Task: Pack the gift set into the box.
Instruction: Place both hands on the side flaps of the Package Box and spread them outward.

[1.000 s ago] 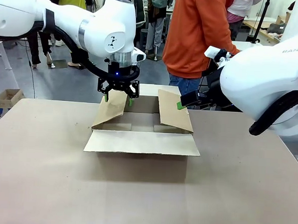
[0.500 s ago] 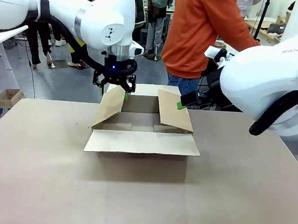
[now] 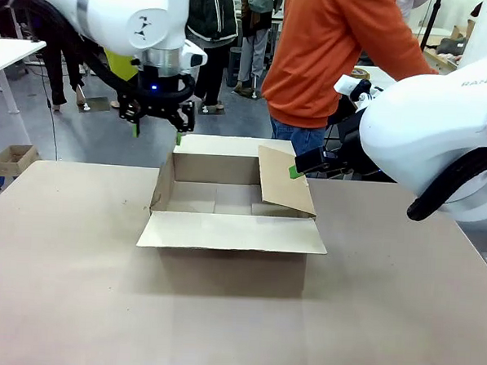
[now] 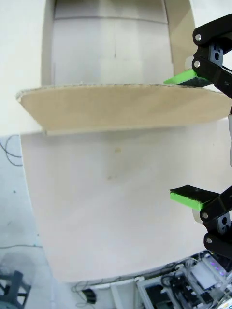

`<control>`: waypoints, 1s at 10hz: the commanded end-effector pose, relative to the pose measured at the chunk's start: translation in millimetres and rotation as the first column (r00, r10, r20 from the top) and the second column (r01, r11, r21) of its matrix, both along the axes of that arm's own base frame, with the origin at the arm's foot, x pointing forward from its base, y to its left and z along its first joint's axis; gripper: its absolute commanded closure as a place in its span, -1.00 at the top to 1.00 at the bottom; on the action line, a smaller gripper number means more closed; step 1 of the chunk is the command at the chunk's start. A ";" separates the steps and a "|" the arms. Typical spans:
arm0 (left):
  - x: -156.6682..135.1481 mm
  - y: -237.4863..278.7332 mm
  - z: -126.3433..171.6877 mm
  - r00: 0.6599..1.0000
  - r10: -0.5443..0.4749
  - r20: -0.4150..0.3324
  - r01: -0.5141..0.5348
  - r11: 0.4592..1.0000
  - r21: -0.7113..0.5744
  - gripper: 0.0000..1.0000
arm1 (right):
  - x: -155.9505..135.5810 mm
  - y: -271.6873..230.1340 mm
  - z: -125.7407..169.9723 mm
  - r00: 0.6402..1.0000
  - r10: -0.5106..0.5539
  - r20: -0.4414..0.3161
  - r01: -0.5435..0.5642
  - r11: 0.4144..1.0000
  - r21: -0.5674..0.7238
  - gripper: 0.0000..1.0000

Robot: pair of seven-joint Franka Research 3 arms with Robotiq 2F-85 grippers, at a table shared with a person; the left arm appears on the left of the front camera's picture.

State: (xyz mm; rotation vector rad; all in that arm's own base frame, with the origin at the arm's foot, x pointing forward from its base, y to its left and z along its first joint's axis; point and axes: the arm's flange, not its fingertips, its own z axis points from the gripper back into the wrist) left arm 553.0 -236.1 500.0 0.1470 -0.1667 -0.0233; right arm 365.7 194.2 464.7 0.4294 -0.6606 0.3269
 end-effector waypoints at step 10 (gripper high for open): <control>12.2 166.4 -66.7 0.989 -0.040 -0.145 -0.040 0.860 -0.510 1.00 | 1.5 0.4 1.8 1.000 -0.010 0.013 0.010 1.000 -0.001 1.00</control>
